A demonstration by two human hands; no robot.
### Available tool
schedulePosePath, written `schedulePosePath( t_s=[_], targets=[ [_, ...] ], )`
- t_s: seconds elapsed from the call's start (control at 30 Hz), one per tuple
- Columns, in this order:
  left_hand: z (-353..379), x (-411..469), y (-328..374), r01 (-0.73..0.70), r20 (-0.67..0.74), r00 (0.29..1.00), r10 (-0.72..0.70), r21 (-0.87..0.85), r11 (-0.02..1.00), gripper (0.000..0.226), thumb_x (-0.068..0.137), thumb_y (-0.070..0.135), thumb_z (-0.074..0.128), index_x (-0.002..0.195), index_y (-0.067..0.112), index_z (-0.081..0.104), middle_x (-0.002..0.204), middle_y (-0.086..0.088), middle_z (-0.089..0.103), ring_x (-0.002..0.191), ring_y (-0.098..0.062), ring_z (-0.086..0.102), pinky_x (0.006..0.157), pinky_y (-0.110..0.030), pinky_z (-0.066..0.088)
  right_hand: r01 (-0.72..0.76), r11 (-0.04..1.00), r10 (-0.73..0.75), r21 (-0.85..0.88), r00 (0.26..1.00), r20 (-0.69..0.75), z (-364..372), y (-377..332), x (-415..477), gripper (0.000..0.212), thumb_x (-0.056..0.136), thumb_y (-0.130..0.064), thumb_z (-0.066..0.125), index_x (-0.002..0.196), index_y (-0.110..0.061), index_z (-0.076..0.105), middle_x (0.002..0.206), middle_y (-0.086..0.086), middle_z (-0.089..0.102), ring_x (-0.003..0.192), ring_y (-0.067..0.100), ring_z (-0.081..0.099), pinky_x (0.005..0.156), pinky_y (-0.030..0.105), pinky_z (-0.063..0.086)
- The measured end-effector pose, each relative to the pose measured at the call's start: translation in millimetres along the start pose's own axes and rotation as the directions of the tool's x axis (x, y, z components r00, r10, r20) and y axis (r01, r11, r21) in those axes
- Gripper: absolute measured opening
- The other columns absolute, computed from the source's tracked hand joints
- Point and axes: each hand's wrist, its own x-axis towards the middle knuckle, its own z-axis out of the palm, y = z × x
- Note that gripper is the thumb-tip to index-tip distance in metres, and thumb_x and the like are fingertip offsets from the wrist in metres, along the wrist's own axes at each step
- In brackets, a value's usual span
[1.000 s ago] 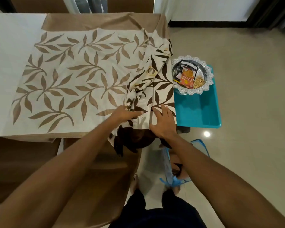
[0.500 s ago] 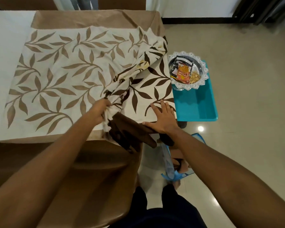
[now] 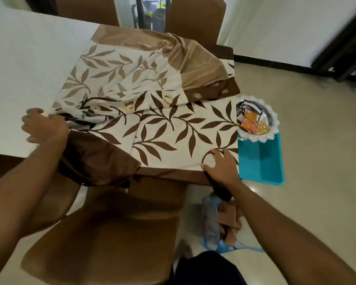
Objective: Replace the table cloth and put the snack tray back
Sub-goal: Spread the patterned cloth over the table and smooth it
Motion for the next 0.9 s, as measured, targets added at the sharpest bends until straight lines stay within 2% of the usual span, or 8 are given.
schedulePosePath(
  t_s=[0.07,0.17,0.27,0.37,0.57,0.7,0.77,0.9],
  targets=[
    [9.1,-12.3,-4.9,-0.166,0.101,0.980,0.171,-0.050,0.985,0.031,0.090,0.020,0.051,0.118,0.017,0.063,0.129,-0.014,0.056,0.124,-0.035,0.050,0.103,-0.051,0.042,-0.032,0.998,0.036,0.049,0.995,-0.091,-3.6,-8.5,4.1,0.067,0.083,-0.064,0.058,0.140,-0.028,0.051,0.151,0.011,0.042,0.138,0.033,0.040,0.113,0.050,0.038],
    [33.9,-52.5,0.0,-0.463,0.211,0.853,0.477,-0.115,0.879,0.028,0.086,0.018,0.057,0.111,0.010,0.068,0.120,-0.022,0.060,0.116,-0.040,0.054,0.099,-0.049,0.045,-0.021,0.994,0.038,0.112,0.987,-0.154,-14.5,-22.1,19.9,0.057,0.092,-0.050,0.062,0.140,-0.021,0.055,0.151,0.011,0.045,0.139,0.031,0.041,0.114,0.046,0.039],
    [64.7,-98.7,32.6,-0.598,0.354,0.703,0.617,-0.175,0.782,0.025,0.083,0.023,0.058,0.103,0.016,0.071,0.113,-0.013,0.064,0.111,-0.033,0.057,0.094,-0.050,0.049,0.067,0.985,-0.042,0.161,0.987,-0.155,-26.2,-26.5,58.9,0.054,0.093,-0.045,0.064,0.139,-0.018,0.057,0.150,0.011,0.046,0.139,0.030,0.040,0.113,0.043,0.037],
    [103.0,-139.9,76.6,-0.725,0.431,0.539,0.724,-0.199,0.659,0.026,0.084,0.019,0.064,0.109,0.017,0.069,0.122,-0.011,0.060,0.118,-0.033,0.053,0.095,-0.049,0.045,0.132,0.978,-0.105,0.159,0.981,-0.165,-39.5,-24.4,111.3,0.048,0.093,-0.043,0.065,0.132,-0.016,0.061,0.139,0.010,0.055,0.131,0.029,0.048,0.108,0.040,0.039],
    [190.0,-198.8,184.9,-0.839,0.529,0.343,0.777,-0.200,0.506,0.049,0.082,0.034,0.065,0.129,0.021,0.059,0.149,-0.008,0.044,0.144,-0.030,0.031,0.107,-0.057,0.035,0.193,0.974,-0.151,0.122,0.945,-0.289,-62.6,-22.9,218.4,0.038,0.092,-0.036,0.063,0.123,-0.013,0.067,0.128,0.010,0.061,0.119,0.031,0.054,0.097,0.043,0.046],
    [252.8,-222.7,252.8,-0.915,0.645,0.239,0.726,-0.100,0.390,0.075,0.082,0.056,0.062,0.148,0.030,0.038,0.164,-0.008,0.018,0.152,-0.030,0.009,0.116,-0.061,0.014,0.259,0.956,-0.204,0.136,0.924,-0.324,-70.9,-30.2,285.6,0.038,0.095,-0.022,0.057,0.131,-0.012,0.065,0.143,0.011,0.057,0.134,0.032,0.047,0.111,0.044,0.038],
    [275.9,-227.5,277.3,-0.928,0.677,0.260,0.688,-0.022,0.372,0.078,0.084,0.063,0.057,0.150,0.030,0.032,0.164,-0.010,0.018,0.150,-0.033,0.017,0.113,-0.060,0.020,0.342,0.933,-0.294,0.112,0.905,-0.309,-73.4,-33.2,308.6,0.041,0.096,-0.017,0.050,0.134,-0.009,0.063,0.146,0.015,0.054,0.137,0.035,0.044,0.115,0.044,0.034],
    [300.4,-218.3,301.5,-0.946,0.576,0.260,0.775,-0.009,0.324,0.039,0.097,0.037,0.050,0.130,0.017,0.050,0.133,-0.011,0.053,0.114,-0.037,0.052,0.087,-0.049,0.047,0.434,0.893,-0.382,0.120,0.872,-0.306,-76.1,-31.9,334.7,0.044,0.096,-0.011,0.048,0.138,-0.010,0.059,0.152,0.015,0.048,0.144,0.034,0.037,0.118,0.045,0.032]
  ],
)
